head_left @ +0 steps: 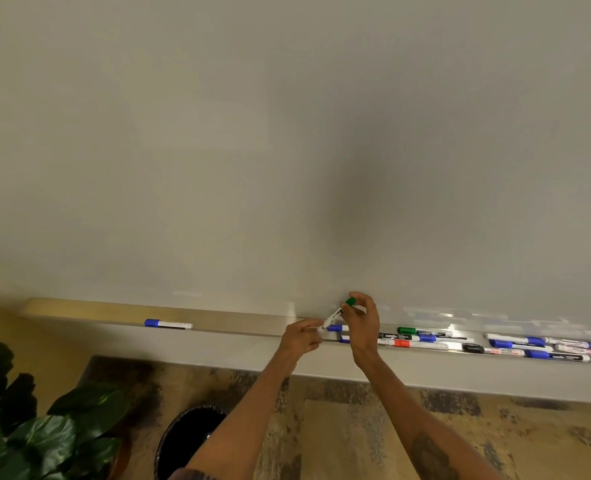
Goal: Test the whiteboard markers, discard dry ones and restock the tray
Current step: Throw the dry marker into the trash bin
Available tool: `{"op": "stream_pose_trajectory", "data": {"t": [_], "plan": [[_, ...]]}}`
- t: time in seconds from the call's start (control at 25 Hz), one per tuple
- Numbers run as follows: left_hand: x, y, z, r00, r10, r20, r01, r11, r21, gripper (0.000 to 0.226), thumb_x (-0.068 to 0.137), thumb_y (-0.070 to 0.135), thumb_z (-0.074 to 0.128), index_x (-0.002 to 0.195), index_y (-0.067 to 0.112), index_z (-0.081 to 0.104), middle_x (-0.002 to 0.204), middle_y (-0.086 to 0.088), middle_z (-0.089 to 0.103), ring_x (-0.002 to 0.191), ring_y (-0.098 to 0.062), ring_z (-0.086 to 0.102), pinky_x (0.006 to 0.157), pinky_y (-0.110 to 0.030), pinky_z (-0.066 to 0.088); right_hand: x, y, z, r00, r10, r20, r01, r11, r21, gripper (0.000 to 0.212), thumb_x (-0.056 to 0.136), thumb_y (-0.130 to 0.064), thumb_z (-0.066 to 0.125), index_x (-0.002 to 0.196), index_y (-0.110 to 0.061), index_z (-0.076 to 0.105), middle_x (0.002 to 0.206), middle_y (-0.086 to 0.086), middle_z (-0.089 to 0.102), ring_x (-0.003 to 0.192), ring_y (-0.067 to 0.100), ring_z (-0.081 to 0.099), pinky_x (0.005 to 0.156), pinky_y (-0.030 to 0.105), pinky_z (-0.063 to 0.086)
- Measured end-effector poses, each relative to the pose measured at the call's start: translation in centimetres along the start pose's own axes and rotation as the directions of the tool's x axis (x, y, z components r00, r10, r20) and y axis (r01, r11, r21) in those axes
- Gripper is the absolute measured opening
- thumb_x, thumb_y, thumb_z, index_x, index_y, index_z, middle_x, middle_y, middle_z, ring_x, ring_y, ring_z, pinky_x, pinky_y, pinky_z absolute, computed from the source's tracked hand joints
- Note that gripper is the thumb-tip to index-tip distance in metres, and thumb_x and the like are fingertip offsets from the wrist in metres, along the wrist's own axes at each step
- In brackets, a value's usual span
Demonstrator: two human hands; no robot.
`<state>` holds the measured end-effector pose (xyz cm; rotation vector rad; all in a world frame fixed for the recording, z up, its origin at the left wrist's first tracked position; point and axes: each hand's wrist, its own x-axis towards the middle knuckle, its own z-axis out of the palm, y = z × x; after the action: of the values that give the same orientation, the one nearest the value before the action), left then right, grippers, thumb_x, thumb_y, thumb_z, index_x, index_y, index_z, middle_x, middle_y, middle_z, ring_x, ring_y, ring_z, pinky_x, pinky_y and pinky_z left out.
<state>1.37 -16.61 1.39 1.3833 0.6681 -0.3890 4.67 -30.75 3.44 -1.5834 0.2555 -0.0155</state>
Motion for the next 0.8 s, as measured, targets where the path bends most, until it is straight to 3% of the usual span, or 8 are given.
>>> {"op": "stream_pose_trajectory", "data": {"t": [0.16,0.24,0.32,0.44,0.56,0.64,0.8], "plan": [[-2.3,1.4,1.4,0.99,-0.056,0.126,0.055,0.998,0.016,0.014,0.094,0.011,0.064,0.106,0.014,0.071,0.112,-0.015,0.07,0.107,-0.034,0.067,0.089,-0.034,0.056,-0.8,-1.4,-1.0,0.999,-0.036,0.0,0.036,0.999,0.0,0.02,0.094,-0.018,0.063,0.113,-0.015,0.058,0.105,0.0,0.063,0.093,0.009,0.06,0.084,0.021,0.052],[-3.4,2.3,2.1,0.985,-0.053,0.162,0.031,0.99,0.137,0.022,0.099,0.022,0.058,0.115,0.012,0.07,0.112,-0.011,0.071,0.106,-0.031,0.068,0.091,-0.036,0.055,-1.3,-1.8,-1.7,0.992,-0.121,0.044,0.123,0.992,-0.039,0.015,0.097,-0.02,0.058,0.112,-0.018,0.058,0.103,0.0,0.064,0.092,0.011,0.061,0.083,0.016,0.051],[-4.3,3.5,3.1,0.994,0.056,0.096,-0.075,0.975,0.209,0.027,0.099,0.027,0.057,0.118,0.013,0.068,0.116,-0.008,0.07,0.104,-0.027,0.068,0.086,-0.033,0.055,-1.6,-2.2,-2.3,0.98,-0.181,0.079,0.187,0.979,-0.084,0.017,0.101,-0.022,0.049,0.116,-0.017,0.056,0.095,-0.002,0.066,0.086,0.012,0.064,0.077,0.013,0.052],[-5.7,6.0,4.6,0.964,0.264,0.031,-0.266,0.962,0.066,0.034,0.101,0.034,0.052,0.125,0.014,0.065,0.12,-0.001,0.069,0.107,-0.022,0.067,0.087,-0.031,0.055,-1.7,-2.5,-2.7,0.978,-0.187,0.094,0.198,0.973,-0.121,0.021,0.101,-0.026,0.048,0.118,-0.016,0.057,0.09,0.001,0.067,0.081,0.017,0.066,0.08,0.027,0.057],[-6.9,7.9,5.6,0.926,0.376,0.038,-0.374,0.926,-0.047,0.037,0.097,0.032,0.06,0.126,0.011,0.066,0.119,-0.008,0.07,0.11,-0.024,0.067,0.096,-0.036,0.055,-1.9,-3.2,-2.7,0.939,-0.299,0.168,0.326,0.93,-0.168,0.018,0.097,-0.016,0.057,0.115,-0.018,0.06,0.105,-0.001,0.065,0.095,0.014,0.064,0.088,0.014,0.049],[-7.6,8.5,6.2,0.904,0.426,0.019,-0.423,0.901,-0.095,0.033,0.091,0.024,0.069,0.122,0.011,0.069,0.116,-0.007,0.073,0.108,-0.023,0.069,0.092,-0.032,0.057,-2.0,-4.2,-2.7,0.915,-0.348,0.205,0.391,0.89,-0.233,0.018,0.095,-0.011,0.061,0.112,-0.014,0.063,0.103,-0.003,0.065,0.094,0.017,0.064,0.084,0.005,0.045],[-8.8,9.4,6.6,0.877,0.477,-0.058,-0.48,0.86,-0.176,0.032,0.086,0.023,0.074,0.115,0.01,0.073,0.108,-0.006,0.075,0.101,-0.022,0.071,0.088,-0.028,0.059,-2.0,-5.8,-2.9,0.868,-0.443,0.224,0.494,0.813,-0.307,0.021,0.093,-0.006,0.062,0.113,0.0,0.067,0.101,0.009,0.071,0.09,0.015,0.064,0.084,0.002,0.044]]}}
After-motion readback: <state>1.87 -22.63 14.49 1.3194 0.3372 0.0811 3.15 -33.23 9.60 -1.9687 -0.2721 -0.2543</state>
